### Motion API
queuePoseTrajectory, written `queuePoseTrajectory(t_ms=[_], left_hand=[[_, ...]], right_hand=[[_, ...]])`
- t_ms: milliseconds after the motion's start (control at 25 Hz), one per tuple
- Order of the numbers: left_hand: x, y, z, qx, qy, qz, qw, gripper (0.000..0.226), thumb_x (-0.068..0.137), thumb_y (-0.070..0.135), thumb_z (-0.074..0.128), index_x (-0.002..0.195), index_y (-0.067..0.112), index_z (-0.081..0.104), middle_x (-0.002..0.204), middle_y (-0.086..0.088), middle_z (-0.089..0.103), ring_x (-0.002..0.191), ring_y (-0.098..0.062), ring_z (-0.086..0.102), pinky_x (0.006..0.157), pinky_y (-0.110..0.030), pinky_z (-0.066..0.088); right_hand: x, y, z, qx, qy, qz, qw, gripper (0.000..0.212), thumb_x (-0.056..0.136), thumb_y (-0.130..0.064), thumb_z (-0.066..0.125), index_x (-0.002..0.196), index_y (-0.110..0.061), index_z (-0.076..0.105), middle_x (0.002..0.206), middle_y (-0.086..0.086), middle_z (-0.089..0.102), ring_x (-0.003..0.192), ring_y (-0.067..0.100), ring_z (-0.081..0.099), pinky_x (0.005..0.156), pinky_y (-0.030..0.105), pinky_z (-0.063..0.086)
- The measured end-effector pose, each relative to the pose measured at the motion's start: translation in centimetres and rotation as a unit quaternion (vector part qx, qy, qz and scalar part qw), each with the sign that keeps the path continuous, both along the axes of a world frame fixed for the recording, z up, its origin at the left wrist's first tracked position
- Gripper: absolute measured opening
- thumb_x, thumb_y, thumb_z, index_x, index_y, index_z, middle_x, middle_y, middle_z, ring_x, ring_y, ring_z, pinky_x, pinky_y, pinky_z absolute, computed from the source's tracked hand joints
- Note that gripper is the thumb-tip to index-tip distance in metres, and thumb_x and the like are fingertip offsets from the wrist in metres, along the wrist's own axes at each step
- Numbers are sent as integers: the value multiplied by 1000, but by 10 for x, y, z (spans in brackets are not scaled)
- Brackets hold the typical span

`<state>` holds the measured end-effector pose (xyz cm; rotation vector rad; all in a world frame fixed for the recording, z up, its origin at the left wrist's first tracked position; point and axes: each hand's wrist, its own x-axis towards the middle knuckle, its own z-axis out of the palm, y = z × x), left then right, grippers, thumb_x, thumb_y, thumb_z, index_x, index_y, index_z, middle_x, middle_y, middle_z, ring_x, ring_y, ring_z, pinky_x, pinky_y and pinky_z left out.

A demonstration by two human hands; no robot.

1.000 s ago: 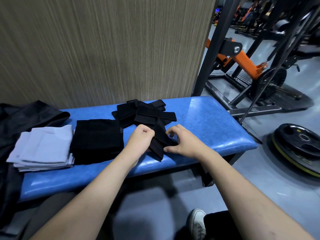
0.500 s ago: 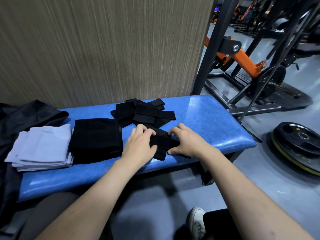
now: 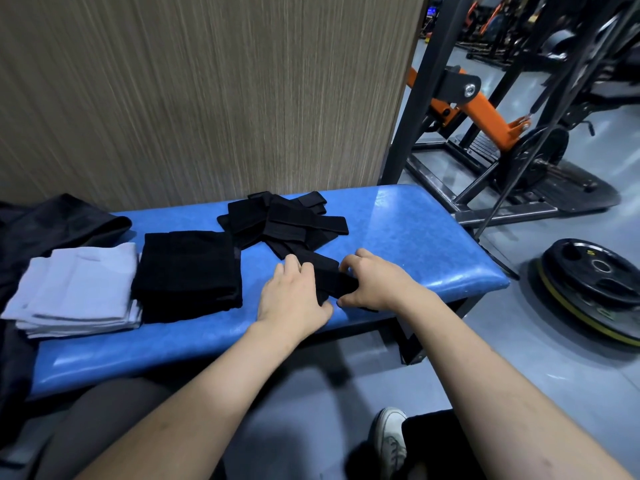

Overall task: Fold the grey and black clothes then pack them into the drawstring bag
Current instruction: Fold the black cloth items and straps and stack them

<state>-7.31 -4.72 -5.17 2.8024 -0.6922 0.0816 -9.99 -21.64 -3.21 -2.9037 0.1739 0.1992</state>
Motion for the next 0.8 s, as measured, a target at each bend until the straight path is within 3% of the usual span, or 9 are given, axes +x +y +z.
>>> queuePoseTrajectory(t_ms=[160, 280, 400, 480, 600, 680, 800], left_hand=[[6, 7, 7, -60, 5, -11, 998, 18, 92, 35, 50, 101, 20, 53, 107, 2, 50, 102, -22, 52, 74, -34, 43], [9, 11, 14, -185, 56, 19, 981, 10, 92, 28, 50, 87, 21, 52, 88, 5, 56, 81, -20, 55, 65, -33, 40], [16, 13, 17, -353, 192, 63, 914, 8, 91, 26, 55, 85, 23, 59, 76, 7, 63, 66, -8, 58, 62, -23, 46], [19, 11, 14, -449, 275, 92, 845, 8, 91, 21, 53, 88, 23, 60, 90, 0, 67, 82, -17, 66, 77, -34, 58], [19, 8, 13, -521, 361, 121, 764, 20, 92, 3, 44, 95, 20, 53, 99, -10, 58, 85, -22, 63, 78, -45, 62], [19, 9, 13, -506, 354, 112, 779, 29, 89, -2, 39, 97, 24, 50, 88, -6, 51, 79, -19, 58, 76, -47, 62], [21, 16, 13, -389, 276, 94, 874, 28, 88, 4, 40, 96, 30, 49, 67, 3, 48, 67, -19, 50, 68, -44, 55]], right_hand=[[0, 3, 0, 38, -46, -8, 998, 54, 74, -48, 74, 117, -24, 53, 108, -6, 47, 101, 18, 56, 74, 34, 46], [2, 6, 4, 94, -103, -16, 990, 50, 76, -48, 74, 115, -26, 51, 108, -9, 47, 102, 14, 54, 80, 36, 48], [2, 9, 7, 153, -171, -13, 973, 52, 80, -43, 74, 123, -28, 49, 107, -11, 48, 96, 9, 50, 82, 32, 46], [2, 12, 8, 170, -191, -2, 967, 56, 81, -38, 75, 129, -28, 47, 107, -13, 49, 95, 7, 49, 81, 29, 44], [2, 13, 5, 176, -182, 10, 967, 62, 80, -35, 77, 130, -28, 41, 108, -12, 52, 96, 11, 55, 81, 30, 46], [3, 13, 3, 162, -176, 11, 971, 61, 79, -35, 78, 125, -30, 39, 109, -11, 54, 95, 13, 57, 80, 34, 49], [6, 15, -4, 152, -177, 34, 972, 47, 81, -32, 77, 117, -28, 46, 112, -9, 52, 99, 14, 55, 84, 38, 50]])
